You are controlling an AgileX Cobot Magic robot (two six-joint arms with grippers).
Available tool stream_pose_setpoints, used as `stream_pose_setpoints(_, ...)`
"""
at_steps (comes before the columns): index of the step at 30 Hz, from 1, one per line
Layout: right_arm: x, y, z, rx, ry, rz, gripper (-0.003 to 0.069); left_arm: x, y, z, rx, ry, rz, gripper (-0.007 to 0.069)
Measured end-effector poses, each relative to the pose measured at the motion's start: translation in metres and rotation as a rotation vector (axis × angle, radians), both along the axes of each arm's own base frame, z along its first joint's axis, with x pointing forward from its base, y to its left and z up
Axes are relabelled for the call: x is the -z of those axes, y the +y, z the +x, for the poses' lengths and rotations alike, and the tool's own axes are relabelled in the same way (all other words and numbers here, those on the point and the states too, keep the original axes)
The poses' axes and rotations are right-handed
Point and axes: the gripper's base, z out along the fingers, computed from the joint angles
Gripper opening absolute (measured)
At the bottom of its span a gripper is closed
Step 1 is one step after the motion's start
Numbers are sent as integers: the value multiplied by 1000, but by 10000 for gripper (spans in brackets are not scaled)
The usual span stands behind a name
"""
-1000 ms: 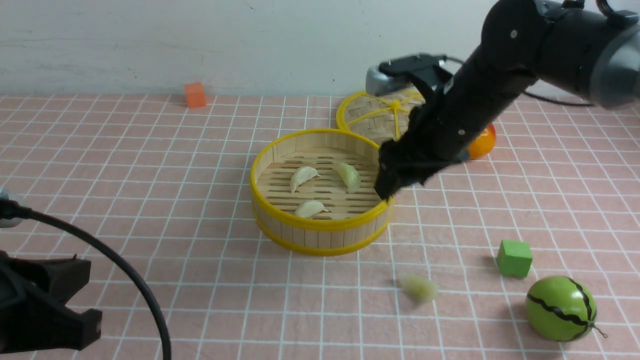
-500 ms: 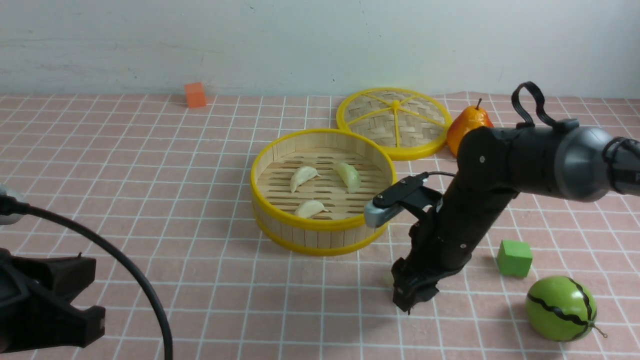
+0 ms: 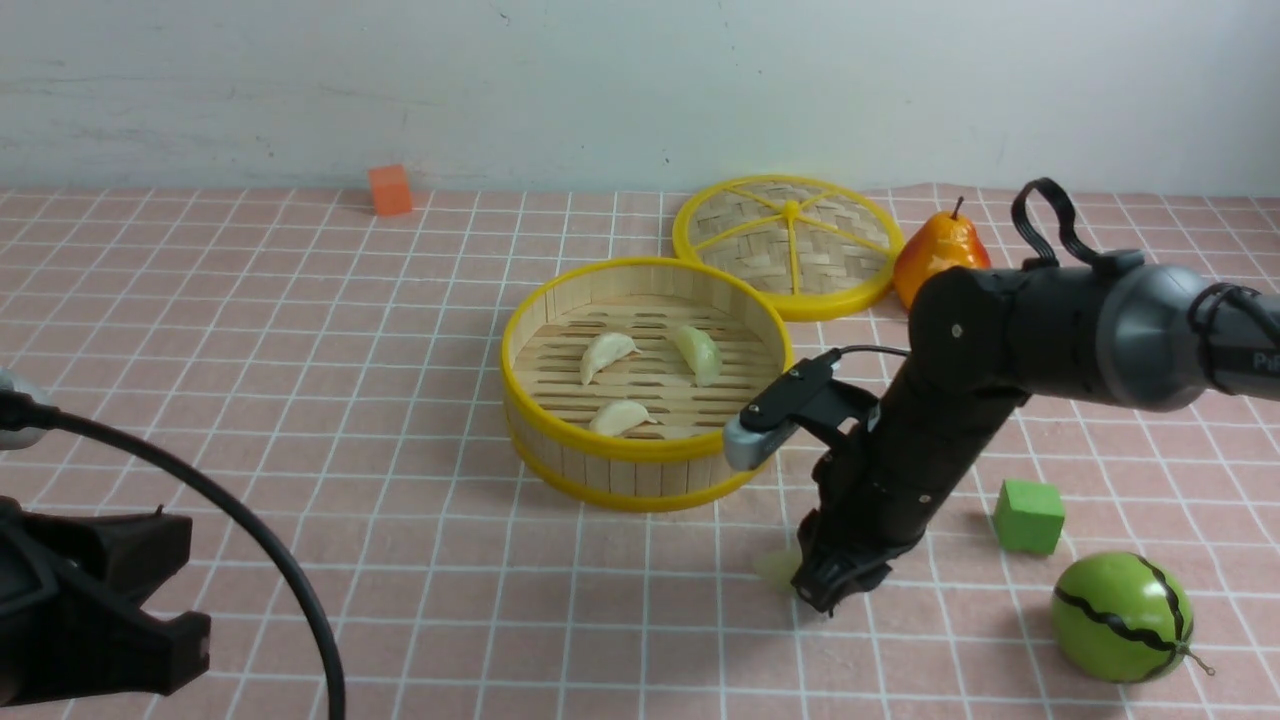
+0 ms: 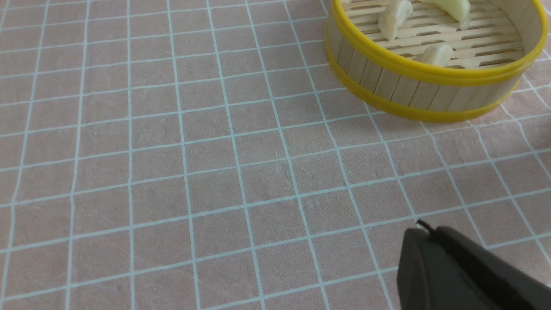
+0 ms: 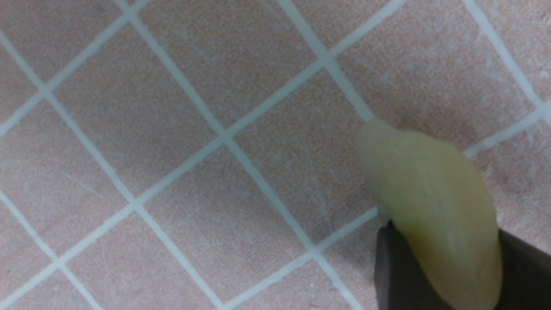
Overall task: Put the dumplings into the steamer on the table with the pink tablecloth.
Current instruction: 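Reach for and grasp a dumpling lying on the table beside the steamer, then place the dumpling in the bamboo steamer basket with the right gripper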
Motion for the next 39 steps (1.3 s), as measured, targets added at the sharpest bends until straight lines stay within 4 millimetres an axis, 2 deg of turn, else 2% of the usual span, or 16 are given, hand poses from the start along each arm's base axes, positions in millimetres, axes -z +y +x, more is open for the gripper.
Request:
stream_pose_setpoints(3,-3,-1,-2,-14,7,-13,214,0,0,0,0,0,0,-13)
stream_pose_setpoints(6,-16,-2,-6,-34,14,-19,173,0,0,0,0,0,0,-13)
stream_pose_setpoints(13,-99,3,2,-45,-224,82,167,0,0,0,0,-1,0,-12)
stream_pose_setpoints(17,-120,12,21,-16,-343,158,167,0,0,0,0,-2,-1,-11)
stream_pose_setpoints(20,-110,20,39,-9,-375,177,167,0,0,0,1,-4,-2,-11)
stream_pose_setpoints(23,-71,33,68,-13,-352,166,167,0,-1,0,1,-3,-11,-11)
stream_pose_setpoints(24,-69,33,69,-13,-350,165,167,0,-1,0,0,-2,-13,-11)
stream_pose_setpoints(27,-45,40,84,-7,-323,165,174,0,-1,0,-2,6,-31,-8)
stream_pose_setpoints(28,-44,40,84,-7,-323,165,174,0,-1,0,-2,6,-32,-8)
stream_pose_setpoints(31,-44,42,88,-7,-333,168,281,0,-1,-1,-4,15,-38,-3)
stream_pose_setpoints(33,-47,42,89,-10,-345,165,386,2,-1,-1,-8,30,-32,-2)
stream_pose_setpoints(34,-47,42,89,-11,-345,163,395,2,-1,-1,-8,31,-31,-2)
stream_pose_setpoints(35,-49,40,87,-22,-342,148,463,2,-1,-2,-9,37,-29,0)
stream_pose_setpoints(36,-52,39,86,-27,-338,138,494,2,-1,-2,-10,39,-28,0)
stream_pose_setpoints(37,-55,37,84,-35,-332,119,519,2,-1,-2,-10,40,-27,1)
stream_pose_setpoints(39,-79,30,73,-47,-312,72,568,3,0,-2,-11,44,-26,1)
